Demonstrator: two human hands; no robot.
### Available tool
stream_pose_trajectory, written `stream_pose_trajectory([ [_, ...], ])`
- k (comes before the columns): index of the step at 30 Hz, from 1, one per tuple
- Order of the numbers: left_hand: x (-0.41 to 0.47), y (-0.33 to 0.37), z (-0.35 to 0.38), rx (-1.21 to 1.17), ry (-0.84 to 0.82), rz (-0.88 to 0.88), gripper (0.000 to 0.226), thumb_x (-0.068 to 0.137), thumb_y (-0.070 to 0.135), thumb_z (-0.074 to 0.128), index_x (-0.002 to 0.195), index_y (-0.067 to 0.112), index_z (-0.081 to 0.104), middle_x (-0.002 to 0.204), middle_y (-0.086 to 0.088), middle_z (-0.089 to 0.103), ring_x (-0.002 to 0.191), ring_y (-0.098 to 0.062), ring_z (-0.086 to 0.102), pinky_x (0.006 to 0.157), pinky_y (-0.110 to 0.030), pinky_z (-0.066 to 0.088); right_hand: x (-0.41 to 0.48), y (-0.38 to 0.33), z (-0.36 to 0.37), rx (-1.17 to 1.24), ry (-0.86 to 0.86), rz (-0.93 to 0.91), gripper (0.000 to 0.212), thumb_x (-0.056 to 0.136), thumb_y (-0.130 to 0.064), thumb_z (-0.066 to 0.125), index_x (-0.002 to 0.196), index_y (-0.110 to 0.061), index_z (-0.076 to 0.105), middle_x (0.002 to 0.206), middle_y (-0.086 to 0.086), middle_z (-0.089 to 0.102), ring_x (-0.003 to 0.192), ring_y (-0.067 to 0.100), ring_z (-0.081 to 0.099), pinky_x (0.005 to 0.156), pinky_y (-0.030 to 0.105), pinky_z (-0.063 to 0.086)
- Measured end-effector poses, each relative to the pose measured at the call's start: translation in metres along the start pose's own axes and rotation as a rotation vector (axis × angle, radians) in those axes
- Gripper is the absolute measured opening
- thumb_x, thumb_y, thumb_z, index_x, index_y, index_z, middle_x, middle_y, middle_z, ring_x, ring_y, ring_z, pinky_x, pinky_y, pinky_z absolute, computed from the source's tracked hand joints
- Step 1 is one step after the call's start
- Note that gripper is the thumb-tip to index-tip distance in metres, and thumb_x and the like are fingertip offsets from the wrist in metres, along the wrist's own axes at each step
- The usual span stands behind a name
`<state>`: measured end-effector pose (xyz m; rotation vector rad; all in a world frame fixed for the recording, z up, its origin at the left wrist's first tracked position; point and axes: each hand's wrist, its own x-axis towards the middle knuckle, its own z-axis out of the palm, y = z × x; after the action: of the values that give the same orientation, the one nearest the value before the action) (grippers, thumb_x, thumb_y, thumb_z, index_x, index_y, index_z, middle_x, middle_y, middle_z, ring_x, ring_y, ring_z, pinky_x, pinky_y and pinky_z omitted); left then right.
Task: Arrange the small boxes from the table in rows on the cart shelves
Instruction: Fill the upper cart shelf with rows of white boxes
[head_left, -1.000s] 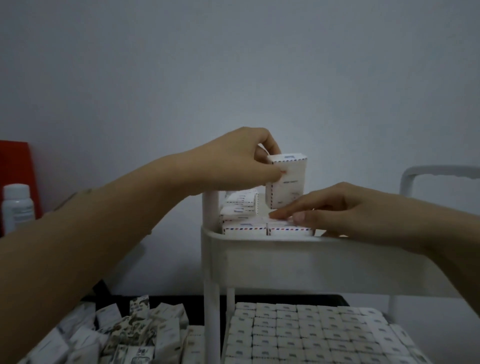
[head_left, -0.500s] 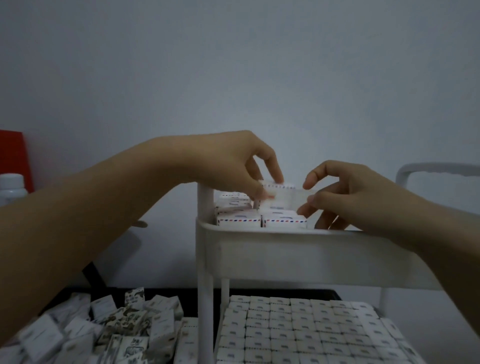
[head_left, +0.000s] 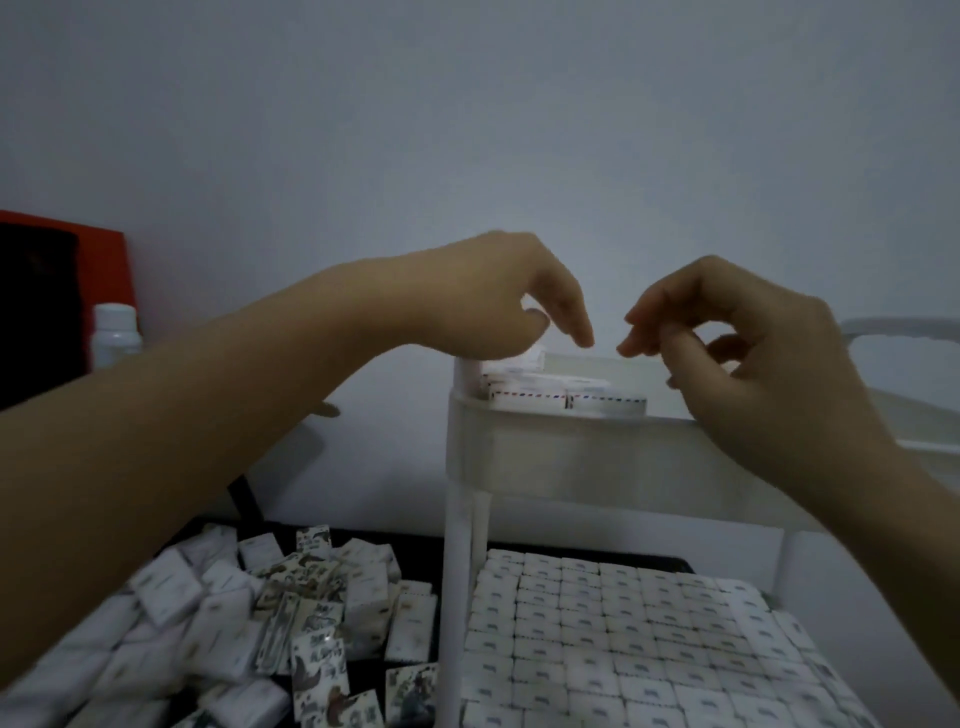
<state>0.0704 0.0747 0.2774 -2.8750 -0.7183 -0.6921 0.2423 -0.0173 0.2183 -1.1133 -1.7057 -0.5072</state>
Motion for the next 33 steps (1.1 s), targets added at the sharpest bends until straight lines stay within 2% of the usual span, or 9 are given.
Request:
stream_pose_trajectory([
  [3,-0.051,-0.004,0.000,-0.266,0.200,0.082,0.036,0.095,0.002,0.048,0.101,0.027,0.072,0.103,0.019,0.069,0.099,0.009,0.060,0.087,-0.005,0.040,-0.014,-0.028,0.016,0.069,-0.033,-0.128,0.018,0.088,-0.009,0.051,0.088,-0.023,0.063,0.079,-0.018,0.066,0.076,0.010,0.066,0.057,0.027,0.053],
  [6,-0.117,-0.012,0.016,-0.556,0.280,0.093,0.026,0.095,0.002,0.049,0.097,0.015,0.071,0.095,0.004,0.074,0.098,-0.007,0.066,0.087,-0.016,0.048,-0.033,-0.055,0.044,0.170,-0.137,-0.174,0.017,0.085,-0.013,0.050,0.085,-0.022,0.065,0.077,-0.015,0.067,0.065,0.014,0.066,0.055,0.031,0.051],
  [10,-0.191,-0.046,0.078,-0.587,0.285,-0.144,0.021,0.093,0.021,0.053,0.092,0.027,0.072,0.095,0.004,0.073,0.096,-0.012,0.068,0.088,-0.025,0.050,-0.064,-0.074,0.102,0.173,-0.371,-0.193,0.019,0.084,-0.018,0.050,0.084,-0.027,0.066,0.075,-0.015,0.066,0.062,0.007,0.061,0.055,0.035,0.051],
  [13,-0.246,-0.082,0.139,-0.475,0.207,-0.436,0.032,0.096,0.011,0.054,0.085,0.035,0.072,0.094,0.019,0.071,0.091,-0.001,0.066,0.081,-0.022,0.050,-0.091,-0.075,0.154,0.139,-0.620,-0.137,0.022,0.087,-0.019,0.048,0.095,-0.030,0.066,0.088,-0.013,0.067,0.074,0.007,0.060,0.064,0.036,0.052],
  [15,-0.281,-0.105,0.175,-0.371,0.193,-0.581,0.044,0.091,-0.001,0.054,0.078,0.038,0.071,0.091,0.023,0.070,0.089,0.001,0.064,0.081,-0.030,0.054,-0.109,-0.068,0.189,0.112,-0.760,-0.088,0.029,0.091,-0.017,0.047,0.108,-0.031,0.065,0.106,-0.013,0.066,0.092,0.008,0.061,0.077,0.032,0.051],
  [20,-0.317,-0.140,0.214,-0.180,0.274,-0.698,0.038,0.087,0.004,0.051,0.084,0.040,0.066,0.097,0.022,0.064,0.102,-0.004,0.054,0.087,-0.030,0.045,-0.136,-0.055,0.266,-0.040,-0.994,-0.022,0.049,0.090,-0.008,0.045,0.135,-0.024,0.053,0.135,0.000,0.053,0.125,0.020,0.045,0.097,0.037,0.044],
  [24,-0.312,-0.169,0.223,-0.080,0.318,-0.622,0.031,0.083,0.009,0.050,0.101,0.028,0.067,0.115,0.012,0.060,0.113,-0.010,0.047,0.094,-0.032,0.041,-0.154,-0.060,0.305,-0.264,-1.069,-0.134,0.056,0.089,-0.014,0.049,0.144,-0.018,0.040,0.139,0.007,0.048,0.125,0.029,0.033,0.098,0.041,0.036],
  [27,-0.300,-0.189,0.229,-0.028,0.274,-0.584,0.039,0.082,0.019,0.054,0.119,0.023,0.063,0.131,0.006,0.053,0.125,-0.015,0.040,0.104,-0.040,0.038,-0.159,-0.064,0.312,-0.360,-1.030,-0.203,0.042,0.089,-0.018,0.049,0.132,-0.017,0.052,0.132,0.007,0.051,0.119,0.029,0.032,0.092,0.041,0.032],
  [33,-0.286,-0.204,0.238,0.062,0.072,-0.641,0.057,0.088,0.045,0.061,0.140,0.027,0.047,0.147,0.011,0.039,0.141,-0.014,0.020,0.113,-0.036,0.021,-0.162,-0.063,0.302,-0.151,-0.980,-0.026,0.027,0.097,-0.027,0.043,0.112,-0.020,0.064,0.113,-0.001,0.061,0.105,0.020,0.045,0.079,0.033,0.043],
])
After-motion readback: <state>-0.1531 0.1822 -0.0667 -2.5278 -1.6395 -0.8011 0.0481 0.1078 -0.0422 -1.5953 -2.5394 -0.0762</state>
